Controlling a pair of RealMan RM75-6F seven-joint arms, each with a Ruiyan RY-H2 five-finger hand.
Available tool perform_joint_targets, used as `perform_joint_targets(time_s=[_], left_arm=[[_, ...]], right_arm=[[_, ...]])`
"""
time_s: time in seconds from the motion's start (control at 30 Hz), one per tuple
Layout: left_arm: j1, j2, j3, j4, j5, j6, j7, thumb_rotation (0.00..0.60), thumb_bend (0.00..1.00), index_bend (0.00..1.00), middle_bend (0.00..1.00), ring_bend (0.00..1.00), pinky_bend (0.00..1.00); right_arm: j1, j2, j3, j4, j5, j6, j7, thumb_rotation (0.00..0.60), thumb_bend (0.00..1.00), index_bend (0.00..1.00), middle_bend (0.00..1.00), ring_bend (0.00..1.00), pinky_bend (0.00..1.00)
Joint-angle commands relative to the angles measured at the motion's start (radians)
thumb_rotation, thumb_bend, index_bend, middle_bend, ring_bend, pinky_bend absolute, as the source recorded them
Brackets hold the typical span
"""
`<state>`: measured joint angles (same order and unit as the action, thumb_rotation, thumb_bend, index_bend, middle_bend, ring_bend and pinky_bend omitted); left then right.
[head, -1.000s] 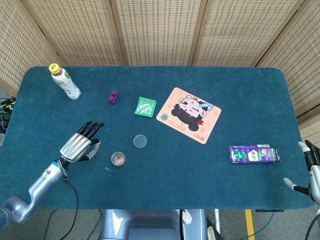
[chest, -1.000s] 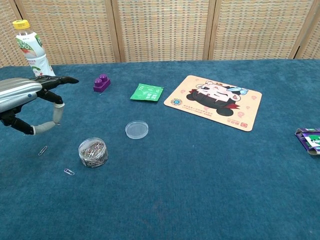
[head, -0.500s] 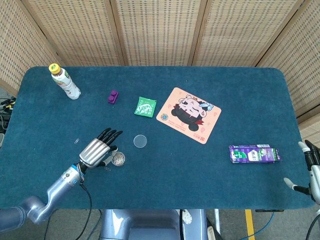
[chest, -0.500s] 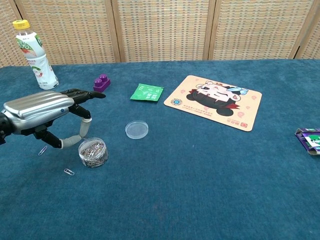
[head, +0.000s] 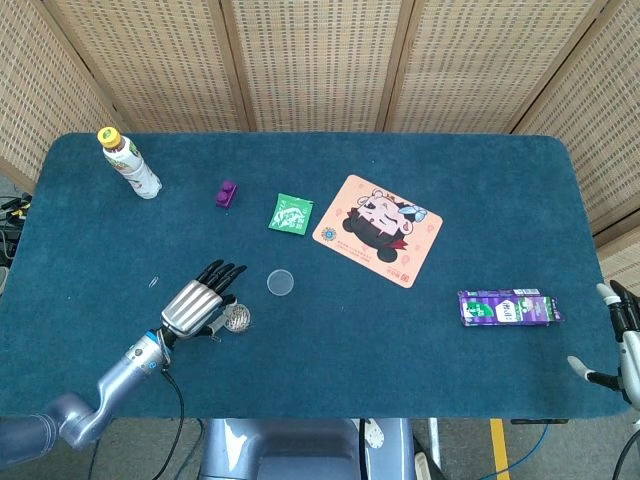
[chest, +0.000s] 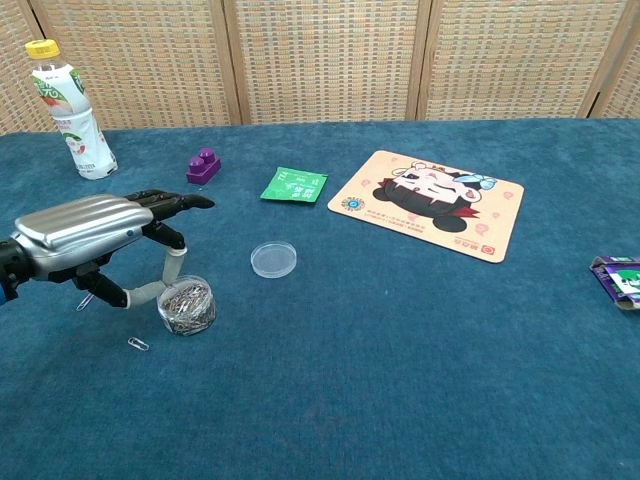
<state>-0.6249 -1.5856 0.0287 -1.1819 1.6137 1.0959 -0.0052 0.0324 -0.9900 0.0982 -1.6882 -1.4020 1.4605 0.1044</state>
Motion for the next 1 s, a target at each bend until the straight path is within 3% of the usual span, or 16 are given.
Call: perform_joint_targets(time_s=[0.03, 0.13, 0.2, 0.57, 0.7, 0.83, 1.0], left_arm=[[0.001, -0.003, -0.001, 0.002, 0.001, 0.006, -0.005, 0.600, 0.27, 0.35, 0.00, 0.00, 0.00], [0.001, -0.003, -0.002, 0.001, 0.002, 0.008, -0.011, 0.600, 0.20, 0.19, 0.00, 0.00, 0.00], [0.001, -0.003, -0.001, 0.001, 0.004, 0.010, -0.014, 0.600, 0.19, 0.14, 0.00, 0.00, 0.00], [0.014, 0.041, -0.021, -0.039, 0.011, 0.079, -0.054, 0.600, 0.16, 0.05, 0.00, 0.00, 0.00], [0.048, 0.122, -0.046, -0.114, -0.004, 0.156, -0.085, 0.600, 0.13, 0.00, 0.00, 0.00, 0.00], [0.113, 0.230, -0.068, -0.209, -0.056, 0.235, -0.092, 0.600, 0.03, 0.00, 0.00, 0.00, 0.00], [0.249, 0.366, -0.082, -0.410, -0.222, 0.336, 0.113, 0.600, 0.01, 0.00, 0.00, 0.00, 0.00]], right_arm=[[0.000, 0.001, 0.001, 0.001, 0.001, -0.001, 0.004, 0.600, 0.00, 0.03, 0.00, 0.00, 0.00], [-0.001, 0.002, 0.001, 0.001, 0.001, 0.001, 0.007, 0.600, 0.00, 0.03, 0.00, 0.00, 0.00], [-0.001, 0.003, 0.001, 0.000, -0.001, 0.002, 0.008, 0.600, 0.00, 0.03, 0.00, 0.00, 0.00], [-0.003, 0.004, 0.001, 0.001, -0.002, 0.004, 0.011, 0.600, 0.00, 0.03, 0.00, 0.00, 0.00], [-0.003, 0.004, 0.001, 0.000, -0.003, 0.005, 0.012, 0.600, 0.00, 0.03, 0.00, 0.00, 0.00], [-0.004, 0.006, 0.000, -0.003, -0.006, 0.008, 0.014, 0.600, 0.00, 0.03, 0.00, 0.00, 0.00], [-0.007, 0.008, 0.000, -0.008, -0.010, 0.014, 0.014, 0.600, 0.00, 0.03, 0.00, 0.00, 0.00]])
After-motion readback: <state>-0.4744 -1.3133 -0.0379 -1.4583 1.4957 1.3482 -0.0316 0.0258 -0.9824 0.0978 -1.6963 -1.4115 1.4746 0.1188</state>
